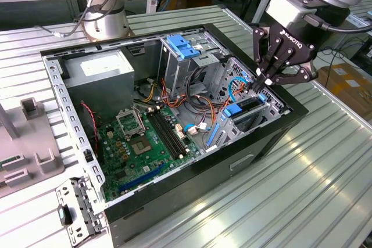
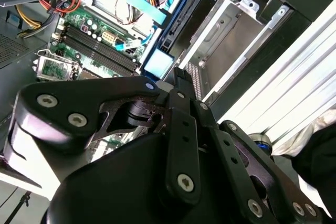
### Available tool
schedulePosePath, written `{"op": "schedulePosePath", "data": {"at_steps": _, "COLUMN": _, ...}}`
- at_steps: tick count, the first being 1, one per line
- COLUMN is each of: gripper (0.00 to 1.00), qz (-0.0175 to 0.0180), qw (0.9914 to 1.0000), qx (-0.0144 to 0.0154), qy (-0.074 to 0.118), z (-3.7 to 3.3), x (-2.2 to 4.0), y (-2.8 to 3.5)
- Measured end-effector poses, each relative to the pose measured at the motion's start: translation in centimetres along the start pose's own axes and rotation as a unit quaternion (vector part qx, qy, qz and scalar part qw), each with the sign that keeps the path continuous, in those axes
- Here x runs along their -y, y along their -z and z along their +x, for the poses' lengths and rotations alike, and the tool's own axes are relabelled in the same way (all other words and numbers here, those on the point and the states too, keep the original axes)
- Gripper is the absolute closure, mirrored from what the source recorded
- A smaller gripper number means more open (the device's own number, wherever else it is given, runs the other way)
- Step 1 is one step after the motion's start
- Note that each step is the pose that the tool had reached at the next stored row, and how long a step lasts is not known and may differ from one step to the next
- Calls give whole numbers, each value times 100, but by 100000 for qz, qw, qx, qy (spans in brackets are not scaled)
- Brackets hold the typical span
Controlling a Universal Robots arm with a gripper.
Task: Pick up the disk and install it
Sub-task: 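Insert the disk into the insertion slot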
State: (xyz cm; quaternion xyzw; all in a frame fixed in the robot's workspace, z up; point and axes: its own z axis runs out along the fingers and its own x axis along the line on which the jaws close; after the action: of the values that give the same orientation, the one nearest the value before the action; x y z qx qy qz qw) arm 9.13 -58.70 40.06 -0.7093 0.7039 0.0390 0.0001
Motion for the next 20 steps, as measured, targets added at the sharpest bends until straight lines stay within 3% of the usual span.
{"op": "schedulePosePath", "data": {"at_steps": 13, "gripper": 89, "qz": 1, "qw": 100000, "qx": -75, "qy": 0, "z": 7, "x": 109, "y": -52}}
{"op": "schedulePosePath", "data": {"at_steps": 20, "gripper": 89, "qz": 0, "qw": 100000, "qx": -152, "qy": -8, "z": 10, "x": 232, "y": -73}}
